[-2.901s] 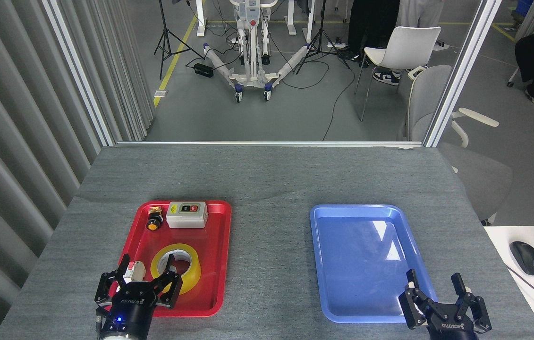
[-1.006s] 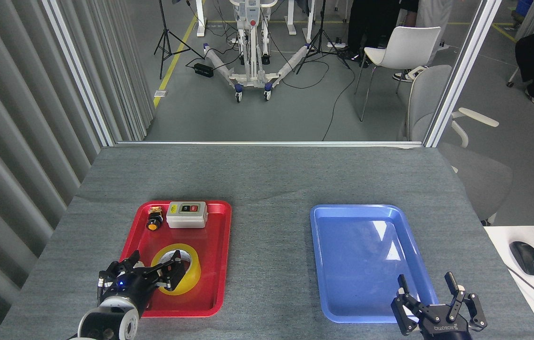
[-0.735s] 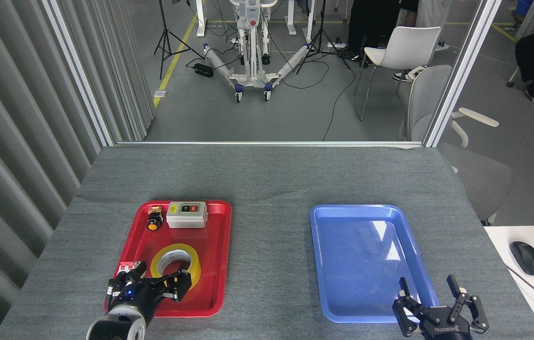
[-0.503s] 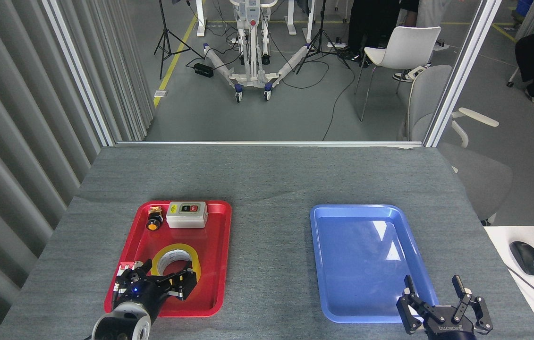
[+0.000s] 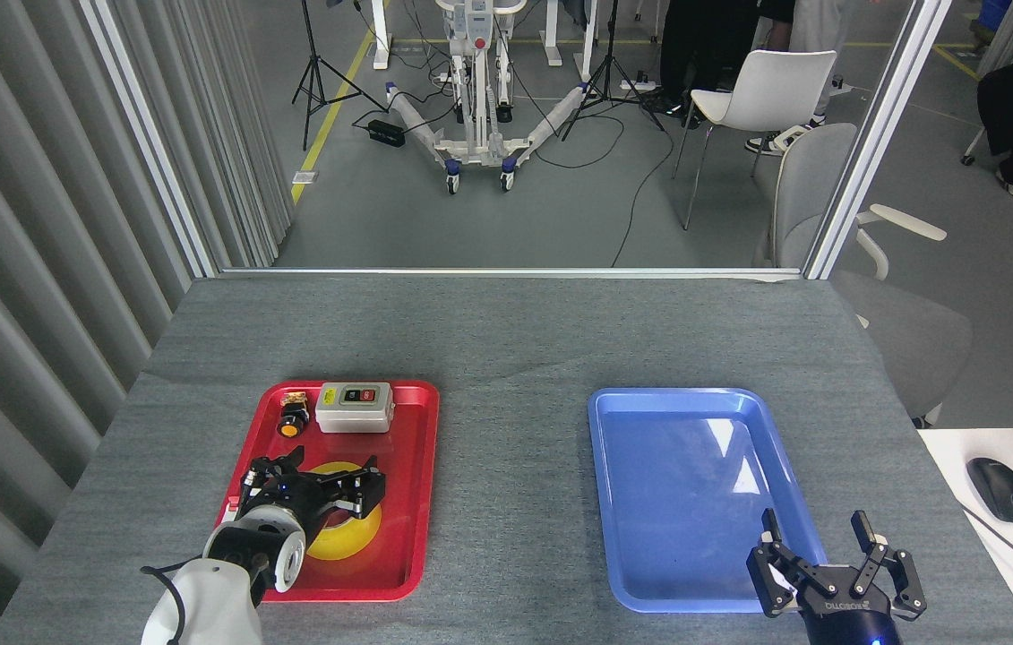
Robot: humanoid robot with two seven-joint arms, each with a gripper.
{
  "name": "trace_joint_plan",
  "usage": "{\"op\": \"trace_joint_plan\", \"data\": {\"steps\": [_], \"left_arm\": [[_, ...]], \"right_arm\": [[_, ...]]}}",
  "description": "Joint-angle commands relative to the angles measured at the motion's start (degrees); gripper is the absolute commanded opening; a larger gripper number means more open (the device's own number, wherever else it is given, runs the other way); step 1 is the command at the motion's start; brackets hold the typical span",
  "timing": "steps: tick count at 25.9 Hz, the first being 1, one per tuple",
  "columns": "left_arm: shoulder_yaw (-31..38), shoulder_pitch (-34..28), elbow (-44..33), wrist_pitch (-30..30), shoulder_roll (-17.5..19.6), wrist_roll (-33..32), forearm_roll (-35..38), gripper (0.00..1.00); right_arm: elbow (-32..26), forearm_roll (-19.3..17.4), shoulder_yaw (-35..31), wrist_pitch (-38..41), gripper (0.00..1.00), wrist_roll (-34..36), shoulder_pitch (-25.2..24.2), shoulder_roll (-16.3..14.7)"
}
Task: Place and move tape with both arms
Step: 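Grasp the yellow tape roll's rim with the left gripper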
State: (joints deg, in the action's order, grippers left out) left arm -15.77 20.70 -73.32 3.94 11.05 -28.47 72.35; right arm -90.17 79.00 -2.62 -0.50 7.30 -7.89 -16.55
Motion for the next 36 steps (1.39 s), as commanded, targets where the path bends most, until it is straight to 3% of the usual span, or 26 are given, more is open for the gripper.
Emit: {"op": "trace_joint_plan", "data": {"steps": [1, 10, 14, 19, 23, 29, 36], "left_arm": [[-0.4, 3.1, 2.0, -0.1, 1.8, -4.3, -0.6, 0.99], [-4.3, 10.3, 9.2, -0.8, 5.6, -12.1, -1.7, 0.99], [-8.5, 15.8, 12.3, -1.4, 7.1, -21.4, -6.2, 0.99], [-7.6, 18.8, 16.1, -1.6, 6.8, -30.1, -10.2, 0.99], [-6.4, 18.8, 18.7, -2.7, 6.0, -31.7, -10.5, 0.99], [-6.1, 18.8, 19.1, -11.5, 5.7, -31.9, -11.6, 0.99], [-6.2, 18.8, 21.3, -17.0, 5.7, -31.6, -13.7, 0.99]], "right_arm": [[0.1, 0.0, -0.3, -0.2, 1.0, -0.2, 1.1, 0.6], [-0.2, 0.1, -0.2, -0.2, 1.0, -0.3, 1.4, 2.9], [-0.2, 0.1, -0.1, -0.2, 1.0, -0.2, 1.1, 2.9], [0.1, 0.1, -0.1, -0.1, 1.0, -0.2, 1.0, 2.8], [0.1, 0.1, -0.4, -0.2, 1.0, -0.2, 1.0, 2.8], [0.1, 0.1, -0.3, -0.3, 1.0, -0.2, 1.0, 3.0], [0.1, 0.1, -0.3, -0.1, 1.0, -0.2, 1.1, 2.8]]}}
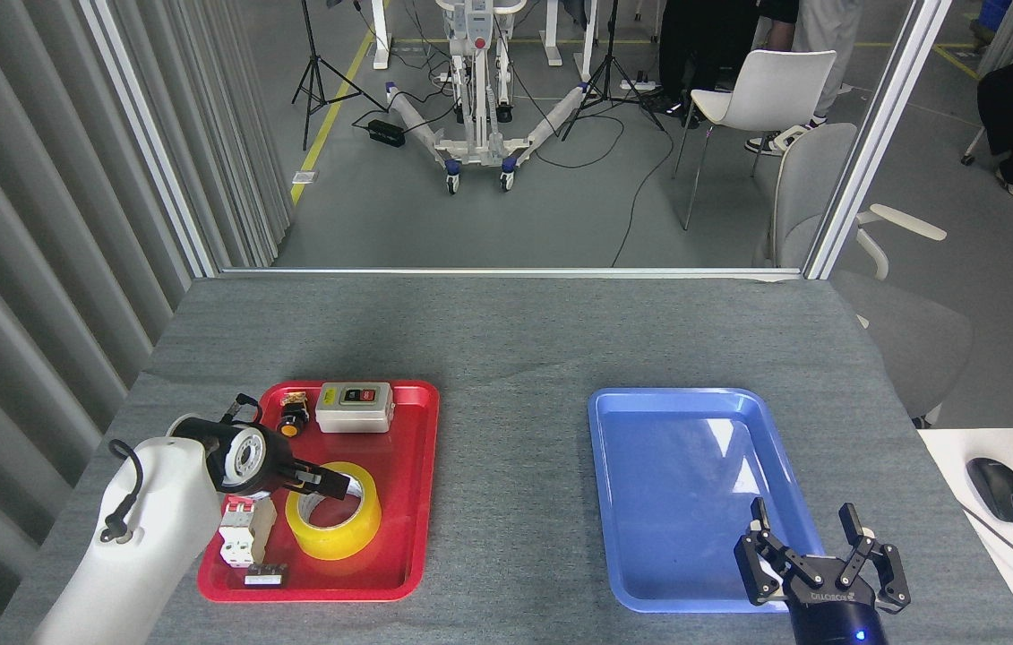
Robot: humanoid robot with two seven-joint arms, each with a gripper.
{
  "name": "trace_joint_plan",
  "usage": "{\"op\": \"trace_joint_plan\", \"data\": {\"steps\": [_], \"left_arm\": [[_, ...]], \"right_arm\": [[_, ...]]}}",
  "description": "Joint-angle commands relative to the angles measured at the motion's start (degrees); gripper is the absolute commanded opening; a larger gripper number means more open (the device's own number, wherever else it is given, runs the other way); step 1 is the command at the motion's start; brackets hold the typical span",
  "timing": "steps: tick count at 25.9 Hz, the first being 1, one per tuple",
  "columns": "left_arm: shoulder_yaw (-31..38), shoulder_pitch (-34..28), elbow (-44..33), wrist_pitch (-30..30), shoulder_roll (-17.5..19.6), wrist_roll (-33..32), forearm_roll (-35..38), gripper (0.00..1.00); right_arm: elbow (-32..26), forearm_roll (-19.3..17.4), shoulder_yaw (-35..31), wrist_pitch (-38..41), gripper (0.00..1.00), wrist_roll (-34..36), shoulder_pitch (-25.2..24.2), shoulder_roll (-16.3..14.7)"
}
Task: Place and move tape with both arms
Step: 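Grasp the yellow tape roll's rim with the left gripper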
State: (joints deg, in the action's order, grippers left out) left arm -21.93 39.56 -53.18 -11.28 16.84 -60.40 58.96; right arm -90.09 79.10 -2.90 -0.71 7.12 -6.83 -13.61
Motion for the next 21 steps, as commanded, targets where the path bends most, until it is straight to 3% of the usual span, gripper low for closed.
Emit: {"op": "trace_joint_plan", "data": {"steps": [1, 6, 13, 21], "left_arm": [[-0.1, 0.0, 1.9, -1.8, -0.1, 0.5, -0.2, 0.99], [-0.3, 0.0, 3.0, -1.9, 0.1, 1.8, 0.2, 0.92], [-0.6, 0.0, 5.0, -2.0, 0.1, 5.9, 0.3, 0.92], [-0.7, 0.0, 7.9, -4.9, 0.1, 12.3, 1.1, 0.78]], "right_arm": [[0.0, -0.1, 0.0, 0.1, 1.0, 0.0, 0.0, -0.2], [0.1, -0.1, 0.0, 0.3, 1.0, 0.1, 0.0, -0.5], [0.4, -0.1, 0.0, 0.6, 1.0, 0.2, -0.4, -0.6], [0.4, 0.0, 0.1, 0.6, 1.0, 0.2, -0.4, -0.4]]}}
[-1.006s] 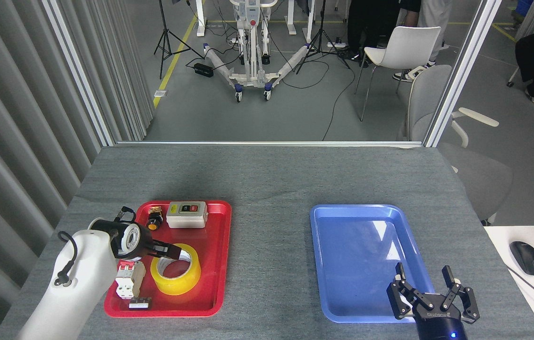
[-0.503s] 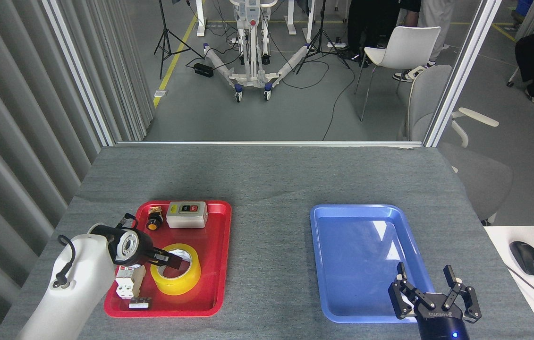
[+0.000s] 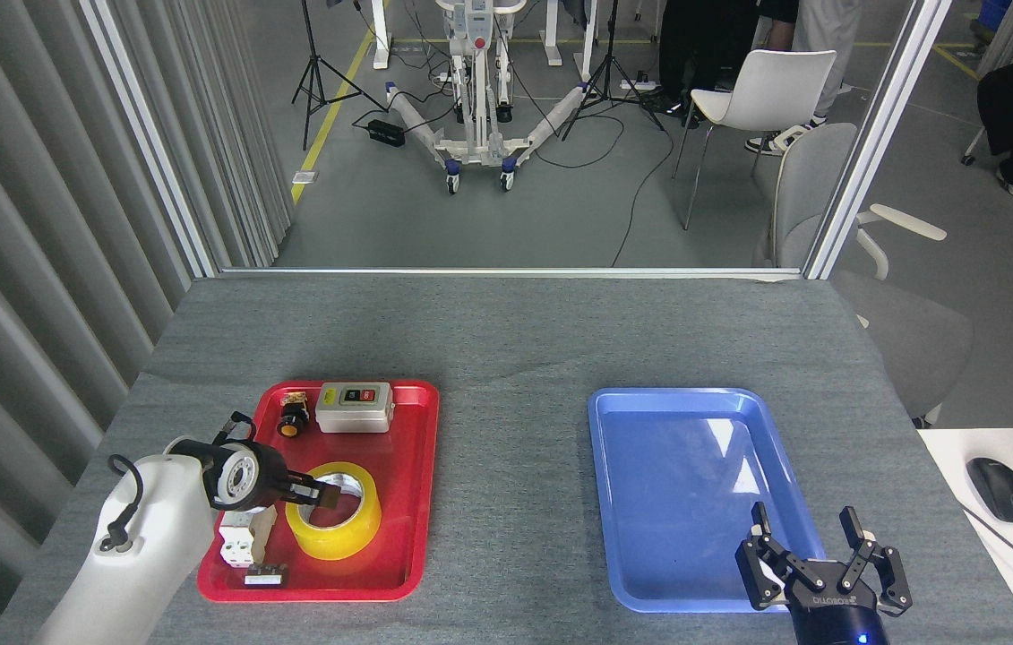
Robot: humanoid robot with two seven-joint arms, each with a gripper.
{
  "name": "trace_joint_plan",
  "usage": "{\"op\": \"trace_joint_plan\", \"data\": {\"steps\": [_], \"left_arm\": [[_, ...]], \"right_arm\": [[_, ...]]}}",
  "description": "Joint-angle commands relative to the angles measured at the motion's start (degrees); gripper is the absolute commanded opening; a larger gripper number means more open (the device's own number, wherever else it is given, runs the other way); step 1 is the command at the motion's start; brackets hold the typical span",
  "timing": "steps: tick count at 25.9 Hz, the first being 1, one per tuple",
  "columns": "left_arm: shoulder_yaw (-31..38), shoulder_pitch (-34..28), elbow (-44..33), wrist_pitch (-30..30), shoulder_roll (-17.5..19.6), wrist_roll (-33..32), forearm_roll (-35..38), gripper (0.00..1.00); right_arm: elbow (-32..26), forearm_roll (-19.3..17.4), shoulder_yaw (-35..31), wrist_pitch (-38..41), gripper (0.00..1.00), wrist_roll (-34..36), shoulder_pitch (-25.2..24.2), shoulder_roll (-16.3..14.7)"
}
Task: Place and move tape with both arms
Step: 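Grasp the yellow tape roll's rim with the left gripper, then lift the tape and carry it with the left gripper toward the blue tray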
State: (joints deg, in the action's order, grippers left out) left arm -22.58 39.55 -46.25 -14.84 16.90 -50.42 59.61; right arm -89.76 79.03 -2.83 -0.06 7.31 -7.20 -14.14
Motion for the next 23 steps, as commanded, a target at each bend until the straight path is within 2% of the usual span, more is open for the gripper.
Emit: {"op": "trace_joint_plan", "data": {"steps": [1, 3, 7, 11, 17, 23], "left_arm": [[0.0, 0.0, 1.1, -1.6, 0.1, 2.4, 0.9, 0.78], [0.0, 0.0, 1.2, -1.9, 0.1, 2.5, 1.7, 0.77], [0.0, 0.0, 1.8, -3.7, 0.1, 2.6, 2.4, 0.66], [-0.1, 0.0, 2.0, -4.5, 0.1, 2.6, 3.1, 0.65], [-0.1, 0.0, 2.0, -4.5, 0.1, 3.0, 3.8, 0.49], [-0.1, 0.0, 2.0, -4.5, 0.1, 3.2, 4.3, 0.42]], "right_arm": [[0.0, 0.1, 0.0, -0.1, 1.0, -0.1, 0.0, 0.2], [0.0, 0.1, 0.0, -0.1, 1.0, -0.1, 0.0, 0.4], [0.0, 0.1, 0.0, -0.2, 1.0, -0.1, 0.0, 0.5], [0.2, 0.1, 0.3, -0.3, 1.0, -0.1, 0.0, 0.6], [0.3, 0.1, 0.5, -0.4, 1.0, -0.1, 0.0, 0.6], [0.3, 0.2, 0.5, -0.3, 1.0, -0.1, -0.3, 0.4]]}}
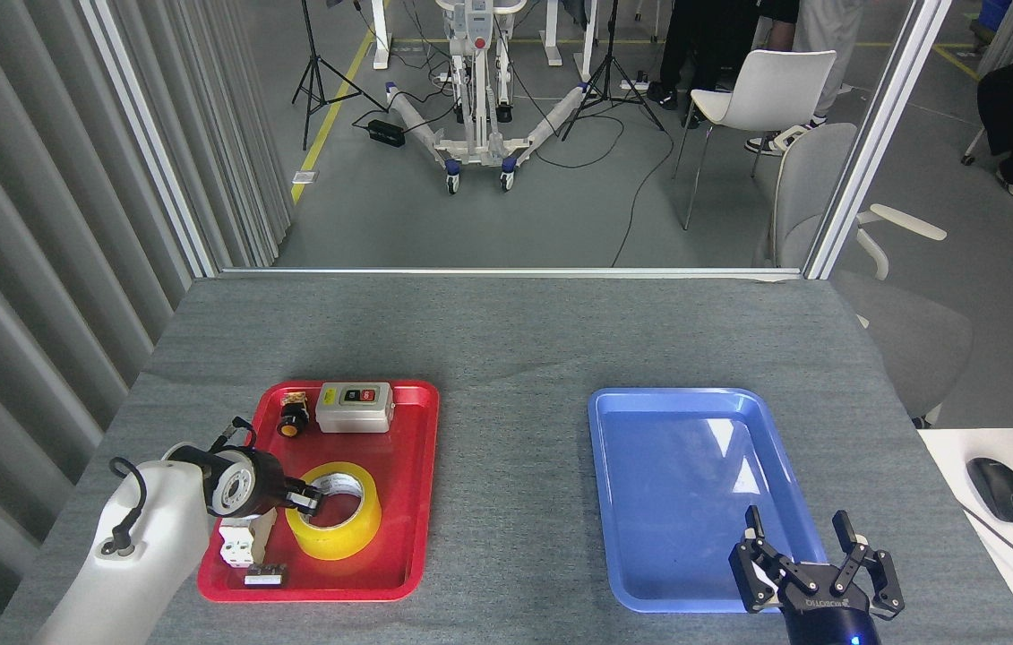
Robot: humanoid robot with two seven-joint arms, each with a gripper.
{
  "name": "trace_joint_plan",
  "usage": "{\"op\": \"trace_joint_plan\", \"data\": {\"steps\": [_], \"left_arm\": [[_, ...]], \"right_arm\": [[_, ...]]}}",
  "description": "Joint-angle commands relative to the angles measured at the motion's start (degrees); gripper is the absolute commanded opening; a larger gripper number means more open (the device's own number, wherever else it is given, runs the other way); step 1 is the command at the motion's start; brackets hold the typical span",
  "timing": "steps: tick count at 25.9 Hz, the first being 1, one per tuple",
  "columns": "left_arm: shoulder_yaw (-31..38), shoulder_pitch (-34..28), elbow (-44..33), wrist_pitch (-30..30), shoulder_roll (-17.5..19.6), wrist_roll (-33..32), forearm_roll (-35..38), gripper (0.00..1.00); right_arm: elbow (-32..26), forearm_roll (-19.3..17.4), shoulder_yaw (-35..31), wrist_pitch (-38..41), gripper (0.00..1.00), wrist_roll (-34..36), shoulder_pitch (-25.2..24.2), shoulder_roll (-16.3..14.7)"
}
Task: Place and move tape with both arms
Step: 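Lift the tape and carry it with the left gripper toward the blue tray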
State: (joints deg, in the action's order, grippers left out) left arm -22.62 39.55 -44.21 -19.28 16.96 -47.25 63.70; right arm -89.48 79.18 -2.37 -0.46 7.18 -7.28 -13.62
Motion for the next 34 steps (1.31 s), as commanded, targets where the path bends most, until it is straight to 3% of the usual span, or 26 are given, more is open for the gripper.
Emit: {"op": "trace_joint_plan", "data": {"steps": [1, 14, 20, 29, 34], "left_arm": [[0.0, 0.0, 0.0, -0.1, 0.0, 0.1, 0.2, 0.4], [1.8, 0.0, -1.8, -2.6, 0.1, 0.1, 0.5, 0.15], [5.8, -0.8, -4.6, -8.0, 0.1, 0.1, -0.4, 0.14], [9.2, -3.4, -6.4, -8.2, -1.6, -2.7, -22.6, 0.14], [10.8, -4.8, -5.7, -1.3, -5.4, -2.7, -31.4, 0.14]], "right_arm": [[0.0, 0.0, 0.0, 0.1, 1.0, 0.0, -0.5, -0.2], [0.0, 0.3, 0.0, -0.1, 1.0, 0.0, -1.0, -0.1], [0.0, 0.2, -0.3, -0.1, 1.0, 0.0, -0.9, -0.1], [0.0, 0.2, -0.4, -0.1, 1.0, 0.0, -1.1, -0.1], [0.0, -0.3, -0.7, 0.0, 1.0, 0.1, -1.0, 0.0]]}}
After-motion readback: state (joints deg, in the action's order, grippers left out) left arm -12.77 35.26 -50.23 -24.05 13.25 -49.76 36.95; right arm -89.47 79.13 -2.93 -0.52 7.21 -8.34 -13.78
